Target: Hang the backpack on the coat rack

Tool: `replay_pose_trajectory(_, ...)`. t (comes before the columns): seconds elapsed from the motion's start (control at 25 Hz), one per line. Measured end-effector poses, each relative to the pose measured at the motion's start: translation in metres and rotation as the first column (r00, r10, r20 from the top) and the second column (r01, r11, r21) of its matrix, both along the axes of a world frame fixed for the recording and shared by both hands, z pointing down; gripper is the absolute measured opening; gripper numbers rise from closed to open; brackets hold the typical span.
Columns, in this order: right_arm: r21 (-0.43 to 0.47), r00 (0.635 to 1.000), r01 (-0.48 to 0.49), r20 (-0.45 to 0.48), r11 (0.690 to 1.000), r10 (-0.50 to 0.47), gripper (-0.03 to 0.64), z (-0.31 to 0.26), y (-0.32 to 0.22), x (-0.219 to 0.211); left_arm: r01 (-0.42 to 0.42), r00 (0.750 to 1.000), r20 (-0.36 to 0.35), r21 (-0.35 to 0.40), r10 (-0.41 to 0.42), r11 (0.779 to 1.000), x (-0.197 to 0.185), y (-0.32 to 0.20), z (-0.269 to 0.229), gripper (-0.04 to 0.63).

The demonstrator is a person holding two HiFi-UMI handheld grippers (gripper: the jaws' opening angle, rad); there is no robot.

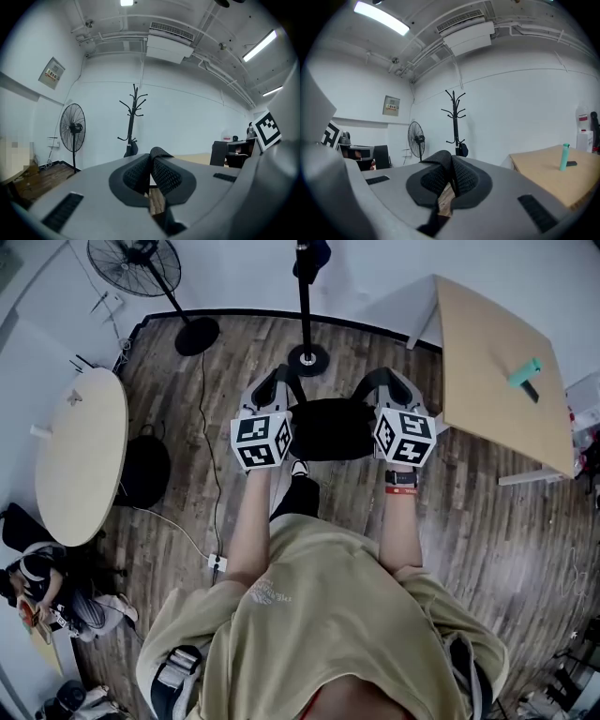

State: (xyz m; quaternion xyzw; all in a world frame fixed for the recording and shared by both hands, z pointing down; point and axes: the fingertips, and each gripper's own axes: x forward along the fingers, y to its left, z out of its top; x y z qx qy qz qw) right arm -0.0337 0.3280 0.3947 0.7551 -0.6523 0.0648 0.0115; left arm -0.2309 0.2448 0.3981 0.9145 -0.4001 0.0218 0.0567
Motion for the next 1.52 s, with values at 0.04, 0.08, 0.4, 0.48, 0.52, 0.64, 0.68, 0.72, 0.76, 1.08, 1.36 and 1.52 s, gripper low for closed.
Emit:
replay_pose_trajectory(0.04,-0.001,1.000,-0.002,0.006,1.000,0.002,0.015,0.001,-0.008,0.006,0.004,1.000,-0.005,-0.003,-0.004,1.000,0.004,-0.008,0.000,0.026)
replay_pose_trajectory(0.08,-0.002,1.000,-0.004,0.010,1.000,0.004,0.015,0.001,-0.016,0.012,0.009,1.000,-0.009,-0.006,-0.009,1.000,0.007,-0.016,0.000,0.026)
replay_pose_trajectory(0.4,-0.019,1.000,0.001,0.028,1.000,-0.001,0.015,0.015,-0.091,0.051,0.021,1.000,-0.016,-0.024,-0.022,0.999,0.038,-0.092,0.010,0.026)
replay_pose_trajectory(0.48,-0.031,0.999,0.010,0.032,0.999,-0.009,0.015,0.020,-0.110,0.054,0.025,0.999,-0.022,-0.037,-0.026,0.999,0.044,-0.111,0.014,0.026)
replay_pose_trajectory(0.52,-0.036,0.999,0.012,0.034,0.999,-0.010,0.015,0.022,-0.120,0.057,0.023,0.999,-0.022,-0.041,-0.024,0.999,0.049,-0.122,0.015,0.026)
replay_pose_trajectory(0.64,-0.059,0.999,0.022,0.033,0.998,-0.020,0.015,0.030,-0.163,0.068,0.022,1.000,-0.013,-0.050,-0.022,0.999,0.063,-0.163,0.019,0.026)
replay_pose_trajectory(0.68,-0.069,0.999,0.026,0.034,0.997,-0.024,0.015,0.033,-0.177,0.073,0.025,1.000,-0.011,-0.059,-0.026,0.998,0.066,-0.176,0.022,0.026)
replay_pose_trajectory(0.72,-0.075,0.999,0.028,0.036,0.997,-0.025,0.015,0.034,-0.189,0.077,0.026,1.000,-0.011,-0.068,-0.027,0.997,0.070,-0.188,0.024,0.026)
replay_pose_trajectory(0.76,-0.080,0.999,0.028,0.036,0.996,-0.026,0.015,0.033,-0.200,0.082,0.026,1.000,-0.011,-0.075,-0.027,0.997,0.074,-0.199,0.026,0.026)
replay_pose_trajectory(1.08,-0.118,0.998,0.059,0.018,0.991,-0.058,0.015,0.035,-0.301,0.103,0.018,1.000,-0.020,-0.104,-0.021,0.994,0.112,-0.294,0.029,0.026)
replay_pose_trajectory(1.36,-0.128,0.996,0.086,0.006,0.988,-0.086,0.015,0.028,-0.385,0.129,0.027,0.999,-0.043,-0.112,-0.032,0.993,0.141,-0.372,0.024,0.026)
replay_pose_trajectory(1.52,-0.125,0.993,0.116,0.001,0.985,-0.117,0.015,0.027,-0.439,0.141,0.032,0.998,-0.047,-0.112,-0.037,0.993,0.162,-0.417,0.025,0.026)
